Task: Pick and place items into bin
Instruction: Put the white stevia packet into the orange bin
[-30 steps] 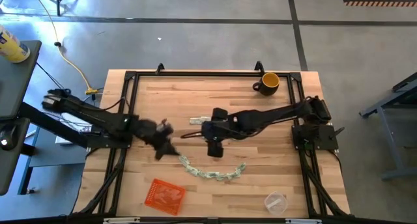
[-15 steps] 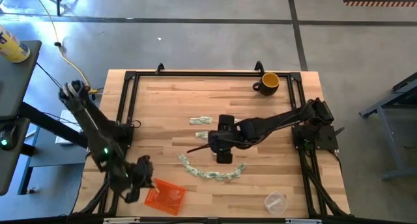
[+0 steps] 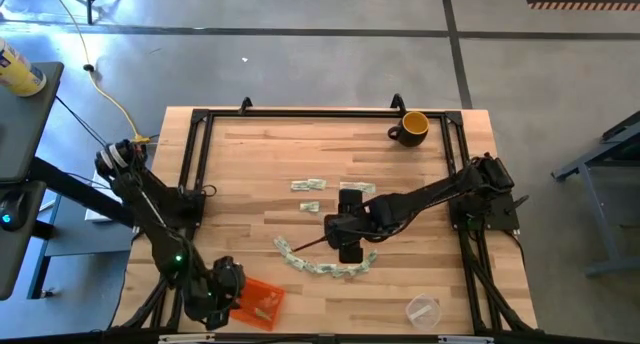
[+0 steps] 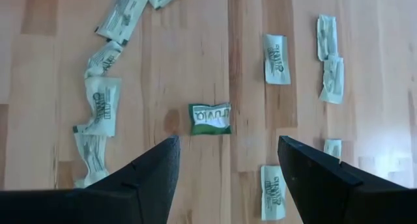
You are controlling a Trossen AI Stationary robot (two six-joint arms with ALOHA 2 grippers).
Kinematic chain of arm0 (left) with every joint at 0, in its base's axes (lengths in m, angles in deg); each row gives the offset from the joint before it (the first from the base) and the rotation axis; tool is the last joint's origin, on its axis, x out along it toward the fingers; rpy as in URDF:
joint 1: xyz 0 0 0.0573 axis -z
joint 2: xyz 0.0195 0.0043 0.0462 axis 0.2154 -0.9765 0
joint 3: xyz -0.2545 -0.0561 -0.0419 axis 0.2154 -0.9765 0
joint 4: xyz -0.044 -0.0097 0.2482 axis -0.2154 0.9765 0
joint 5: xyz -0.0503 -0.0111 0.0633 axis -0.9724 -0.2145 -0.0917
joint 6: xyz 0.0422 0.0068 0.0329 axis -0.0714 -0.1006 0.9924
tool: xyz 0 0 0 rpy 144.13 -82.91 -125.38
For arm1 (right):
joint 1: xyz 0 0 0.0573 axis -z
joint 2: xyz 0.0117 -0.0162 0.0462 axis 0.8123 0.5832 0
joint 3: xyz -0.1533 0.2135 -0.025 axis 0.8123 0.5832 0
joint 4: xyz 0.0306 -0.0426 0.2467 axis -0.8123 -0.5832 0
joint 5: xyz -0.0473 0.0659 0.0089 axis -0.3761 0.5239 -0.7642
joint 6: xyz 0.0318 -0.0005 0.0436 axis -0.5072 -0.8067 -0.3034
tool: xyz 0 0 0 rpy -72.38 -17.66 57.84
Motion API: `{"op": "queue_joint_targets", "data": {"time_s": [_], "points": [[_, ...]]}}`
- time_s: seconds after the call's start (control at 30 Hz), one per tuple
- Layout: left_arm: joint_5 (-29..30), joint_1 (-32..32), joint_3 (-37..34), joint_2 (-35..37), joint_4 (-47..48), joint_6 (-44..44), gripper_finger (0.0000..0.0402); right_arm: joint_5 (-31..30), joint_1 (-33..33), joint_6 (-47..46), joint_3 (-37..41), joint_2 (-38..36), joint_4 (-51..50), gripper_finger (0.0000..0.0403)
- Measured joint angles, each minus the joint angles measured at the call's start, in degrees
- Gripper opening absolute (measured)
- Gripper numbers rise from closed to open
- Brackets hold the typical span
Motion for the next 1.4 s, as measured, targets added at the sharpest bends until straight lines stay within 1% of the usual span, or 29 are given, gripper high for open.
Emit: {"op": "queue_joint_targets", "data": {"time_s": [0.1, 0.2, 0.27, 0.37, 0.5, 0.57, 0.73, 0.83, 0.93, 1.03, 1.17, 1.33, 1.4], "points": [[0.1, -1.1, 0.1, 2.4, 1.5, 1.0, 0.0205, -1.9, -1.0, 0.0, 0.0, 0.0, -0.2, 0.0249], [-0.1, -4.0, 0.1, 4.6, 5.9, 5.8, 0.0209, -3.9, -2.2, -0.4, 0.0, 0.0, -1.7, 0.0249], [-0.4, -6.8, 0.1, 6.0, 8.0, 12.3, 0.0205, -5.8, -3.2, -1.2, 0.0, -0.3, -3.3, 0.0249], [-1.7, -12.7, 0.1, 7.0, 9.3, 25.7, 0.0195, -7.8, -4.8, -4.5, 0.0, -1.2, -6.6, 0.0249], [-5.4, -22.3, 0.1, 6.5, 9.2, 45.0, 0.0186, -8.6, -7.1, -12.1, 0.0, -1.9, -12.4, 0.0249], [-6.9, -26.9, 0.1, 5.9, 9.2, 52.9, 0.0188, -9.6, -8.5, -16.3, 0.0, -2.0, -15.2, 0.0249], [-10.4, -35.4, 0.1, 4.3, 9.3, 66.9, 0.0204, -9.9, -12.3, -24.1, 0.0, -2.0, -18.7, 0.0249], [-11.9, -37.7, 0.1, 2.1, 8.8, 74.5, 0.0217, -10.1, -13.5, -27.7, 0.0, -2.0, -20.5, 0.0249], [-14.1, -39.2, 0.1, -1.6, 8.0, 82.1, 0.0229, -10.1, -14.0, -31.4, 0.5, -2.1, -22.9, 0.0249], [-15.4, -40.2, 0.1, -5.2, 7.9, 86.1, 0.0236, -9.9, -15.0, -35.2, 1.9, -2.1, -23.5, 0.0249], [-15.4, -40.7, 0.0, -8.9, 7.4, 87.5, 0.0239, -10.0, -16.7, -42.4, 4.4, -2.1, -22.2, 0.0249], [-16.3, -40.9, 0.1, -10.9, 4.1, 88.0, 0.0239, -9.4, -18.6, -49.1, 7.5, -2.1, -21.4, 0.0249], [-16.3, -40.9, 0.0, -11.0, 4.4, 87.8, 0.0239, -8.6, -19.0, -50.6, 8.9, -2.1, -20.6, 0.0249]]}}
